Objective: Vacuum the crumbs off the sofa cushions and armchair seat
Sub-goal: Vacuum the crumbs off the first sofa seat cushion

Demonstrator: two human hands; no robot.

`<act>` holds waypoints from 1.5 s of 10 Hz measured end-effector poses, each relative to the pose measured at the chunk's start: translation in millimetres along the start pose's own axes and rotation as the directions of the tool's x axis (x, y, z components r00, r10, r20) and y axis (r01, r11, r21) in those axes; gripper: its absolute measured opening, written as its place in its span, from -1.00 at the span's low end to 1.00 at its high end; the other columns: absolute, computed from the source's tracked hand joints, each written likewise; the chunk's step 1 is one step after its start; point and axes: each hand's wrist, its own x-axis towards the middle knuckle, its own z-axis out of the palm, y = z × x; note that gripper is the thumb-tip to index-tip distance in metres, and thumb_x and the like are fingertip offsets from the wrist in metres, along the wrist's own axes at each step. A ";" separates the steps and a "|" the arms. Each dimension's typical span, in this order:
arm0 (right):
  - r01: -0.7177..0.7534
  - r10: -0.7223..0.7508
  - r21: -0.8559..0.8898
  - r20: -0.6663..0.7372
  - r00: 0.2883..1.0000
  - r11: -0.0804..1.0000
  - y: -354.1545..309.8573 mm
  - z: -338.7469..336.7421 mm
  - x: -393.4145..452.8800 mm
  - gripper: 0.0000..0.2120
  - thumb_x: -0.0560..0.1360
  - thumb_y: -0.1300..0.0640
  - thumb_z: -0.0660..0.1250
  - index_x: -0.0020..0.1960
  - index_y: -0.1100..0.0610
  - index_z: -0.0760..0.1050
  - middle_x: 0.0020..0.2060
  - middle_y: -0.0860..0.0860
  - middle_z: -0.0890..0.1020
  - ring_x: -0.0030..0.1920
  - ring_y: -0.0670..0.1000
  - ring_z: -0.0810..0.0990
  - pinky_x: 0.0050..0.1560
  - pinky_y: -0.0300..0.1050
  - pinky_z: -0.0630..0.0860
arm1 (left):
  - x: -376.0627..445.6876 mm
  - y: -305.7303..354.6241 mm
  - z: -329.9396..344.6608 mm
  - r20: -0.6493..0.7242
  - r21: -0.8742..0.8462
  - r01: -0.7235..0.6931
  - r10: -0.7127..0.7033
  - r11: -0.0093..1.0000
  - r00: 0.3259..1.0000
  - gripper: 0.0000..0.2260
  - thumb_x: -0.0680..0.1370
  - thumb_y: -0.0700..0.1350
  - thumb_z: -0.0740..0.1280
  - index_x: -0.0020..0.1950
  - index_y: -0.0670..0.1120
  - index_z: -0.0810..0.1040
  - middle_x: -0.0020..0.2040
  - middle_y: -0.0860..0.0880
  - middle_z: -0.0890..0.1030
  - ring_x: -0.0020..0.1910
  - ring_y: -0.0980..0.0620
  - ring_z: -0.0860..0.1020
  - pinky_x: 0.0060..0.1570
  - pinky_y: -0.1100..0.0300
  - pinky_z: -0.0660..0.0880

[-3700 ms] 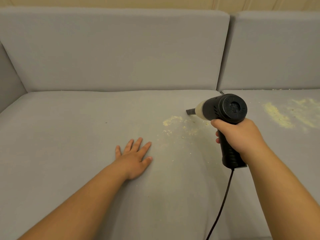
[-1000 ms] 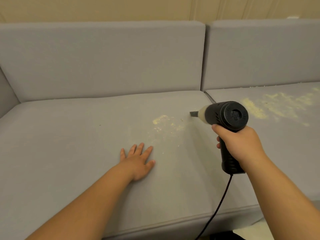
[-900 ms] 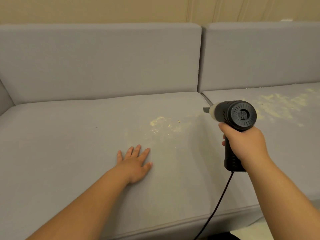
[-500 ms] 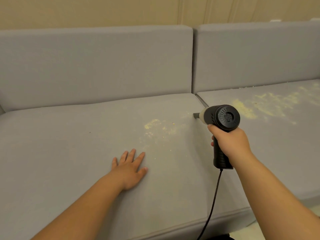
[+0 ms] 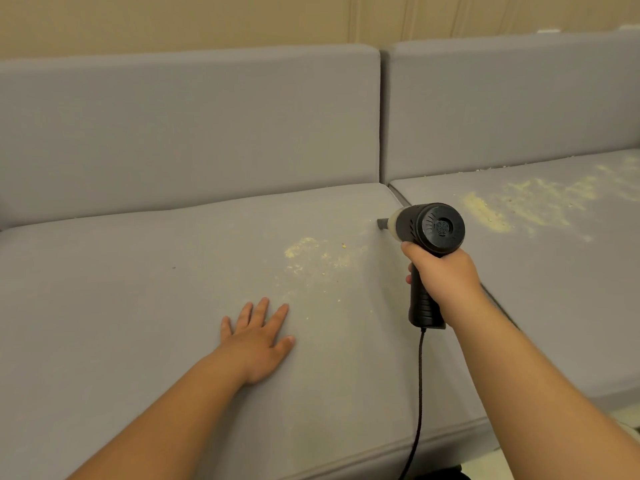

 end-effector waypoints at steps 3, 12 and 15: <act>-0.017 0.017 -0.013 0.040 0.999 1.000 2.2 -1.8 -2.8 -0.91 0.51 0.10 0.48 -0.06 0.08 0.59 -0.21 0.10 0.67 -0.25 0.06 0.69 -0.05 0.06 0.67 | 0.5 -1.6 -0.9 0.002 -0.006 -0.012 0.012 1.000 1.000 -0.40 0.67 0.35 -0.06 0.66 0.30 -0.22 0.68 0.06 -0.29 0.66 -0.06 -0.30 0.57 -0.23 -0.28; 0.069 -0.029 -0.229 0.175 0.984 0.971 -12.2 -31.5 -46.1 -0.83 0.50 0.07 0.51 0.06 0.05 0.63 -0.17 0.17 0.74 -0.29 0.07 0.74 -0.19 -0.03 0.63 | -0.9 -1.2 -5.6 0.025 -0.027 -0.014 0.015 1.000 1.000 -0.40 0.68 0.32 -0.05 0.66 0.28 -0.21 0.69 0.04 -0.28 0.66 -0.07 -0.30 0.59 -0.19 -0.27; 0.078 -0.036 -0.229 0.183 0.983 0.970 -8.7 -14.0 -46.9 -0.84 0.49 0.04 0.53 0.00 0.08 0.65 -0.21 0.12 0.75 -0.28 0.06 0.77 -0.10 0.06 0.67 | -2.2 -2.7 -6.2 0.024 -0.025 -0.019 0.020 0.999 1.000 -0.40 0.68 0.32 -0.06 0.67 0.28 -0.21 0.69 0.03 -0.28 0.66 -0.08 -0.29 0.59 -0.20 -0.26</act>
